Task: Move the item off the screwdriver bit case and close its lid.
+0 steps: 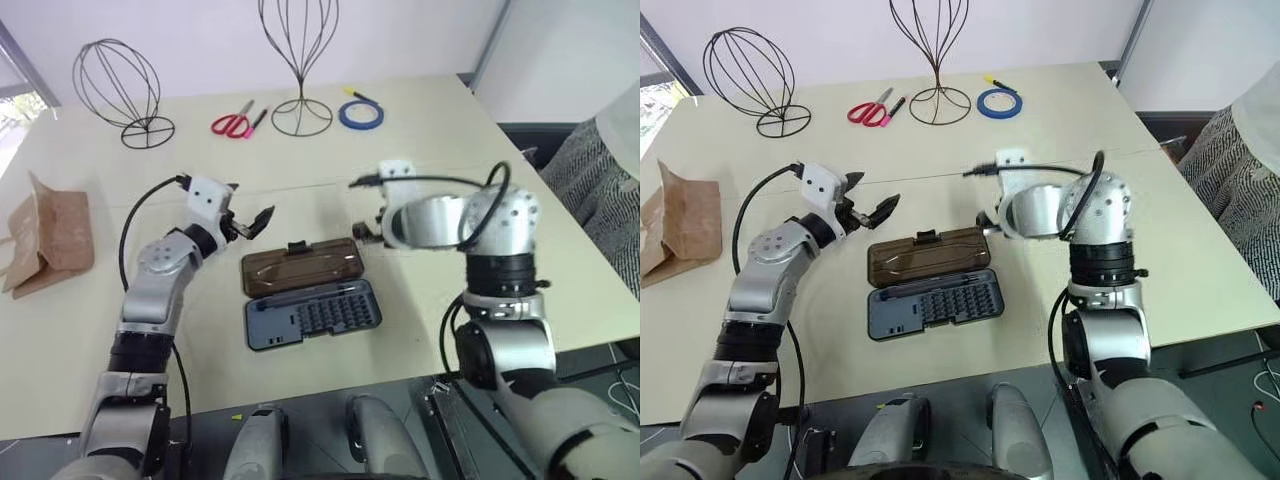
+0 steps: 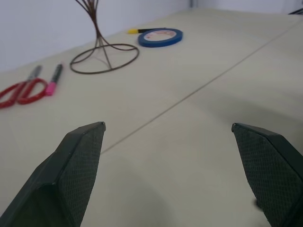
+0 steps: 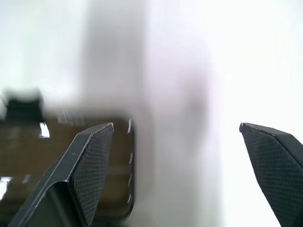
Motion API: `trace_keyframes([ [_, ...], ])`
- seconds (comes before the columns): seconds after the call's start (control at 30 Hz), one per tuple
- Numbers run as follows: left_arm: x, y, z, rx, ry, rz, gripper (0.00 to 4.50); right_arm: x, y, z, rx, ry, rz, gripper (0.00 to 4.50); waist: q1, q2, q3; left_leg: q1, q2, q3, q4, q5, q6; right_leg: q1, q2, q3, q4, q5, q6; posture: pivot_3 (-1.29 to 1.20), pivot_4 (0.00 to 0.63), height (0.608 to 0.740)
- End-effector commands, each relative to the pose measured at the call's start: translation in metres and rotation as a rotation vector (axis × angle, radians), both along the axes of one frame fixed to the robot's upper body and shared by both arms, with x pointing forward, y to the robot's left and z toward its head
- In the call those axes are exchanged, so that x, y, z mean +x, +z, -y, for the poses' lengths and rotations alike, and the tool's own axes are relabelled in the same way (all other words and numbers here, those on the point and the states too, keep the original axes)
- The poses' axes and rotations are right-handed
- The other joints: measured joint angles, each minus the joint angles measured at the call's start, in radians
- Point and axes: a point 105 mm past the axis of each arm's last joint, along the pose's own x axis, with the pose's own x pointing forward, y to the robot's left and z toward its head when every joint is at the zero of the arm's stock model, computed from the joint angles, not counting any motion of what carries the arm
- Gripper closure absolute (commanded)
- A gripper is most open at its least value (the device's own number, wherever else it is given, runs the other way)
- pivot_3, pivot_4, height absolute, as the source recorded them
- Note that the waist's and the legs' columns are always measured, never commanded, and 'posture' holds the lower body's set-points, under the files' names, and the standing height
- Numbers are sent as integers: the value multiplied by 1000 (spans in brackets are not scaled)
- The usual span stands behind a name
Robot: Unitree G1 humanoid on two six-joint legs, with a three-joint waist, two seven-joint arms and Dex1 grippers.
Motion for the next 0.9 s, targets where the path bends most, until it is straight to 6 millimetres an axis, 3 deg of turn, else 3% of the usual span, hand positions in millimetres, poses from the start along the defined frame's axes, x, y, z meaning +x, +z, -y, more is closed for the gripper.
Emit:
trace_keyframes([
  [0.03,-15,21,1,-35,-58,36,0,6,33,-3,-28,32,193,70,2,0,0,0,0,0,0,0,0,0,0,0,0,0,0,0,150,740],
  [0.17,-35,33,10,-62,-152,15,0,18,55,-6,-18,105,411,70,2,0,0,0,0,0,1,0,0,0,-1,0,0,0,0,0,150,740],
  [0.3,-58,37,18,-24,-234,-4,0,29,56,-8,62,178,485,70,1,0,0,0,0,0,0,0,0,0,-1,0,-1,0,0,0,150,740],
  [0.4,-73,33,17,17,-278,-35,814,33,54,-17,81,254,509,0,0,0,1,0,0,1,0,0,0,0,-1,1,0,0,0,0,150,740],
  [0.63,-97,25,7,52,-370,-151,4402,34,41,-37,44,476,556,0,3,0,1,0,0,1,0,0,0,0,-1,0,0,0,0,0,150,740],
  [0.9,-113,5,16,66,-477,-246,4465,29,17,-51,66,624,446,0,2,0,1,0,0,1,0,0,0,0,-1,1,-1,0,0,0,150,740],
])
